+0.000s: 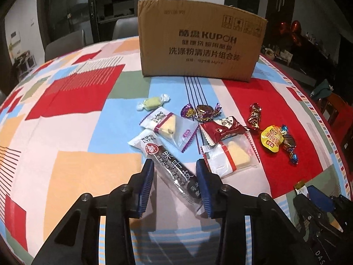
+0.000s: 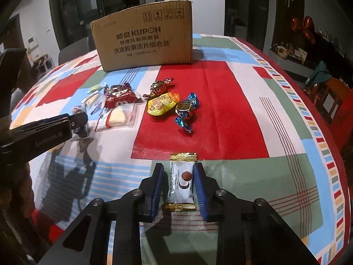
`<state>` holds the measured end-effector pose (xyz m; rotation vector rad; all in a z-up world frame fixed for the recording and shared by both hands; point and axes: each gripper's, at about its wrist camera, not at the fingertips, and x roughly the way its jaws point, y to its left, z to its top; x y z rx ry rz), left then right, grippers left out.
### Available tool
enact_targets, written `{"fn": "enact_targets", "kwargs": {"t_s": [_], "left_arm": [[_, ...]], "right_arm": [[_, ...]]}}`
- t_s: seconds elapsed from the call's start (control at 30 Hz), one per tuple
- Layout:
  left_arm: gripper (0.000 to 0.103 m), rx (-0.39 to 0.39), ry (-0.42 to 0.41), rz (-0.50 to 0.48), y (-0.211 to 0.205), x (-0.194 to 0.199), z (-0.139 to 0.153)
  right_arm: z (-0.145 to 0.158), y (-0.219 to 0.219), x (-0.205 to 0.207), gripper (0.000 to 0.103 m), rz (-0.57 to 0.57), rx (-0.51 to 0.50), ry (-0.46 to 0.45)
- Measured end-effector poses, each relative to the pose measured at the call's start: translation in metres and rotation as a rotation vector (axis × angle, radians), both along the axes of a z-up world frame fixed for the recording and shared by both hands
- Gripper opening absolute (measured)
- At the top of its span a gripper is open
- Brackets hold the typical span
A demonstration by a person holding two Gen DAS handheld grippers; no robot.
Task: Organize snacks
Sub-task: 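Grasp the dark stick snack with the left tool while the right tool grasps the white biscuit bar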
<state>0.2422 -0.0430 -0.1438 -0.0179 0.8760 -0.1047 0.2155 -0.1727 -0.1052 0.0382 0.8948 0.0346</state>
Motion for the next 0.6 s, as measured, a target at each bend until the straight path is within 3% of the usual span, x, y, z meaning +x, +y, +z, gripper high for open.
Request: {"fn": "enact_targets", "kwargs": {"t_s": [0.13,0.3,0.6], "left_arm": [[0.035,0.002,0.004,0.007,0.001,0.002,-0.001],[0.024,0.002,0.004,0.005,0.004,0.002,-0.001],[0.016,-0.015,0.011,-0.009,0.011,-0.006,0.003]], "right_arm": [[0.0,0.0,0.003,0.02,0.006,0.01,0.0],[0.007,0.005,0.005,0.02,0.02,0.01,-0.03],[0.022,0.015,0.007,0.02,0.055,0.029,-0.076]]}}
